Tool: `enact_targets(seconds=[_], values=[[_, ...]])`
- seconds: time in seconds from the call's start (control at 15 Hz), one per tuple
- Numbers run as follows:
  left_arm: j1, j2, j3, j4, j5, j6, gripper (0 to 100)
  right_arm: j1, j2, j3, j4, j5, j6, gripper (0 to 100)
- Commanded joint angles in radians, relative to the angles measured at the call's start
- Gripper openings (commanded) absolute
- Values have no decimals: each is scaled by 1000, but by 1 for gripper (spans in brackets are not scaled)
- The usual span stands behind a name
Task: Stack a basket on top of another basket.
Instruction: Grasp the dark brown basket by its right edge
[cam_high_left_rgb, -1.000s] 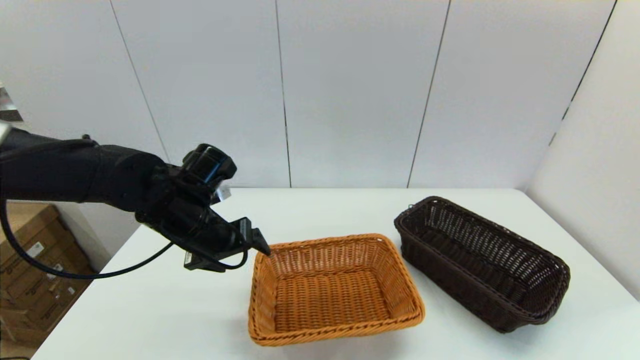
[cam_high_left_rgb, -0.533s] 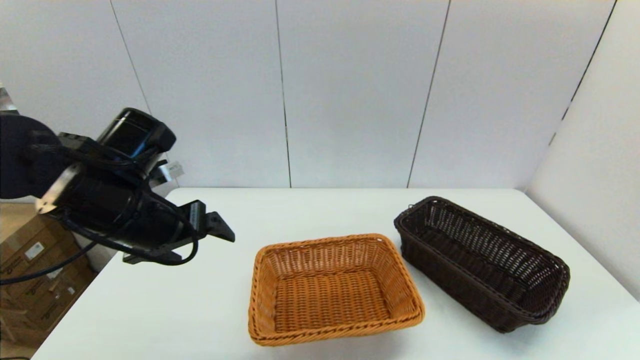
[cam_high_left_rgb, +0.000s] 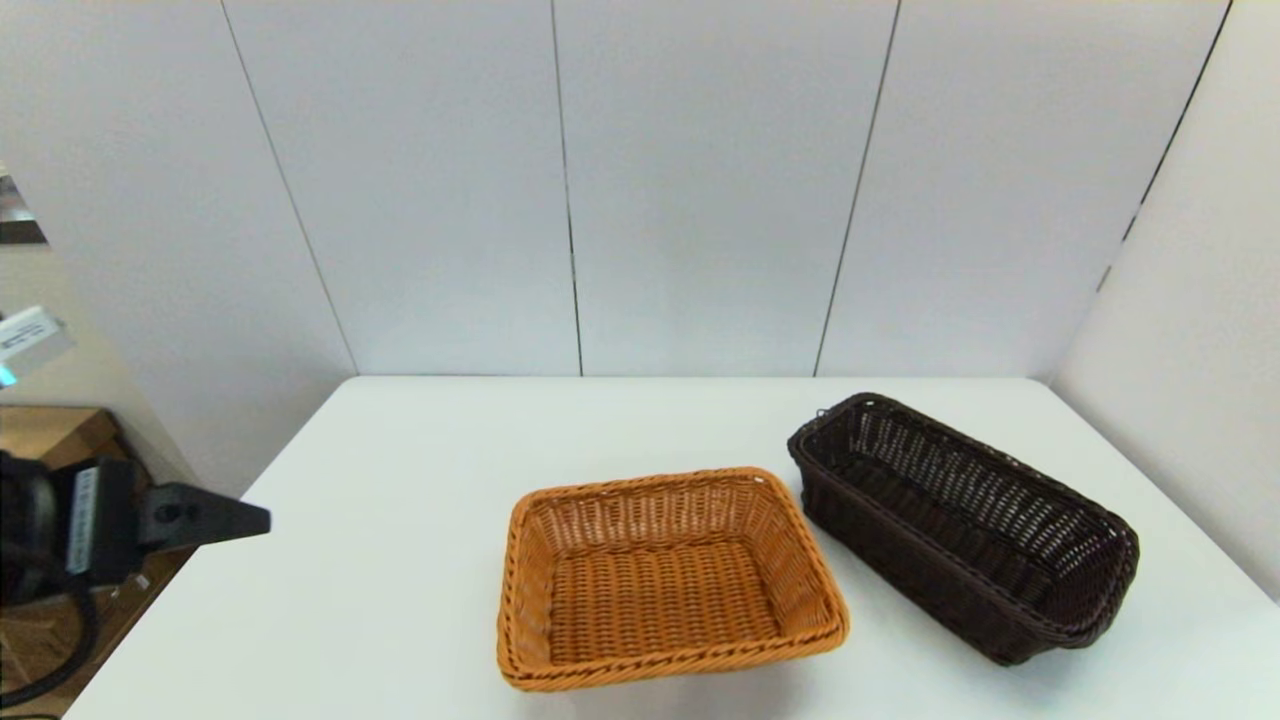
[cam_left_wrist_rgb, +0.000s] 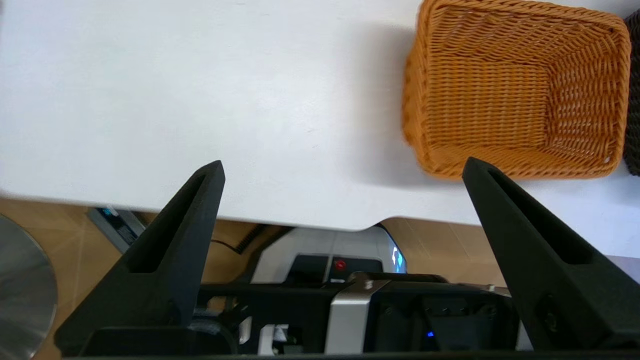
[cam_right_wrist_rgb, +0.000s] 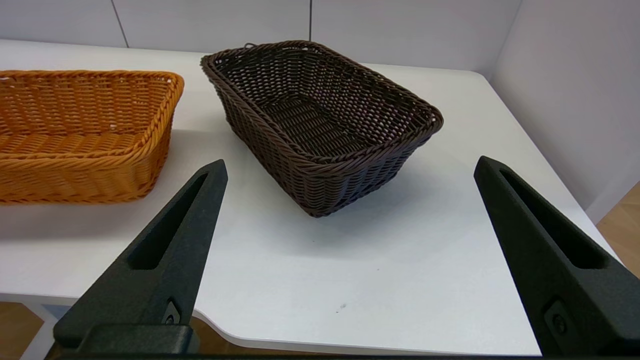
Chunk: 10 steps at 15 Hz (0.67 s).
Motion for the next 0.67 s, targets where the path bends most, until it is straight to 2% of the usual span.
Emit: enact_targets(seconds=[0.07, 0.27, 0.4, 0.67], values=[[1, -304, 76, 127, 33, -23, 100, 0, 0, 0, 0, 0, -1, 100], [21, -411, 104, 185, 36, -55, 100, 0, 0, 0, 0, 0, -1, 100], [90, -482, 106, 225, 34, -48, 100, 0, 0, 0, 0, 0, -1, 100], [237, -646, 152, 266, 11, 80, 100, 0, 0, 1, 0, 0, -1, 100]])
